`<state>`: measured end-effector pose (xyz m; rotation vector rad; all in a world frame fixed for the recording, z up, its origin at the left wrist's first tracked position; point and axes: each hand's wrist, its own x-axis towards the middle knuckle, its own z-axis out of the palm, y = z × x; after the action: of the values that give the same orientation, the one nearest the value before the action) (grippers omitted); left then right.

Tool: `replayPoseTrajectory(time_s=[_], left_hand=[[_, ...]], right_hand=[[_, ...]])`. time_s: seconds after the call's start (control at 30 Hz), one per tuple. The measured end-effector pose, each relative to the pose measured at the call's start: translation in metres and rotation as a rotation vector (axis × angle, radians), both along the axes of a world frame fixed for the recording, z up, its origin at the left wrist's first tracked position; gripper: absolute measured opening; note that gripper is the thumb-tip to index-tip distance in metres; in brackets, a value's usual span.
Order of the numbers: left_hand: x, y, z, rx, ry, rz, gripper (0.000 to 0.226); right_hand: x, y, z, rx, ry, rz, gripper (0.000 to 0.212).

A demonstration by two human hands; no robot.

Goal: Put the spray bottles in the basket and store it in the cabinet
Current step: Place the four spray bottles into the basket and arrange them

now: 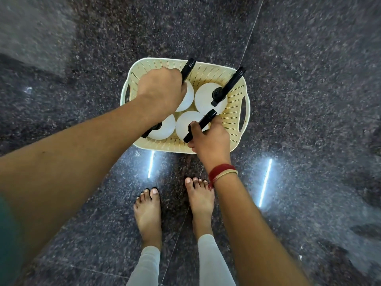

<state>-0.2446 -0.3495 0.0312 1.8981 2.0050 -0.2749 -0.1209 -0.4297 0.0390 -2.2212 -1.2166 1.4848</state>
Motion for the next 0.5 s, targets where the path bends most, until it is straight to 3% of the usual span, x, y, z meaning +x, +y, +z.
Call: replayPoseTrajectory(time_s=[0.1,0.2,0.27,0.33,0.43,0.5], left_hand=[[-0.002,0.001,0.000,-0.017,-0.042,0.026,0.048],[-0.016,-0.002,0.004,0.009,-0.116,0.144,0.072],[-0.037,-0.010,0.005,0.065,-0.197,0.214,0.075],[-0.061,-0.023,0.006,0.137,-0.285,0.290,0.066],[-0.085,-0.051,0.007,0.225,-0.347,0.409,0.045],[-0.094,-0.066,0.002,0.232,-0.362,0.466,0.050]], right_hand=[[0.003,-0.001,-0.002,-0.013,0.046,-0.003,0.023],[0.011,-0.003,0.004,-0.087,0.060,-0.002,0.061],[0.023,-0.007,0.009,-0.086,0.028,-0.004,0.074],[0.036,-0.010,0.013,-0.042,-0.006,-0.047,0.073],[0.053,-0.012,0.013,0.139,-0.034,-0.264,0.053],[0.064,-0.010,0.010,0.344,-0.167,-0.305,0.060]])
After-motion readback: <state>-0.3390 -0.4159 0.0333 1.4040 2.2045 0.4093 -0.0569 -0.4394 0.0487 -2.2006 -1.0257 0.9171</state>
